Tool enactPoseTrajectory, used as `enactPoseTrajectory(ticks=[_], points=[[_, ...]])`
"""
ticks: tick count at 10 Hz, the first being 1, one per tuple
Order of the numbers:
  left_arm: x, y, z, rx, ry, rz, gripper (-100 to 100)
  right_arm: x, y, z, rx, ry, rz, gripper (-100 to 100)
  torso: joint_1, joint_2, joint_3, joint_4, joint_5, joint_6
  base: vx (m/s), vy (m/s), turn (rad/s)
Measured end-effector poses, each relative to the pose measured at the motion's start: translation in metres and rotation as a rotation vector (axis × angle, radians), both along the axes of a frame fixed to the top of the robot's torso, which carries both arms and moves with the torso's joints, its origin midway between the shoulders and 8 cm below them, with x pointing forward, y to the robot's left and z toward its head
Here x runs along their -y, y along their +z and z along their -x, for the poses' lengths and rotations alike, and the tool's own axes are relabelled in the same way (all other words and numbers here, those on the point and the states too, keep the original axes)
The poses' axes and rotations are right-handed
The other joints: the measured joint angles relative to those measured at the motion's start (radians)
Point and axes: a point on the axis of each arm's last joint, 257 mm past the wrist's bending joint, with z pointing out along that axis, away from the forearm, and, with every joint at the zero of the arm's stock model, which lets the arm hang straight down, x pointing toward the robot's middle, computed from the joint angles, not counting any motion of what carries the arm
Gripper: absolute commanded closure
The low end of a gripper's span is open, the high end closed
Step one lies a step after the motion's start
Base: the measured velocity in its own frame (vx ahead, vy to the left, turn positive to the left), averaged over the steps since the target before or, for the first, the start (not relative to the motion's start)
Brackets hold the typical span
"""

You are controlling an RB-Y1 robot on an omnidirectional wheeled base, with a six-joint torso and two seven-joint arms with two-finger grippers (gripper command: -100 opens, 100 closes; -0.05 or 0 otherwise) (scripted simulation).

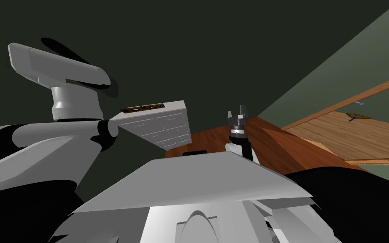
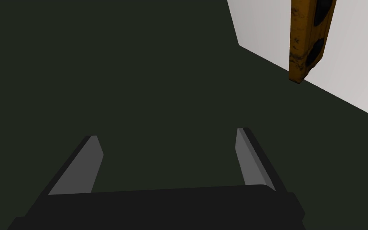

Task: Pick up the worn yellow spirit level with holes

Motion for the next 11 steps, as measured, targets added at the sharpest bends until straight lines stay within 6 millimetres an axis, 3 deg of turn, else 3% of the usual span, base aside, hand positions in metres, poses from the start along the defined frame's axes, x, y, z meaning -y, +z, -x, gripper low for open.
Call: enactPoseTrajectory(ticks=[6,11], points=[[-0.029,-0.036,0.036,-0.134,0.096,0.157,-100,0.0,0.0,0.0,0.0,0.0,0.0,0,0.001,0.0,0.0,0.0,0.0,0.0,0.049,-0.01,-0.053],[-0.034,-0.064,0.068,-0.248,0.154,0.297,-100,0.0,0.0,0.0,0.0,0.0,0.0,0,0.001,-0.001,-0.001,0.0,0.0,0.0,0.059,-0.006,-0.06]])
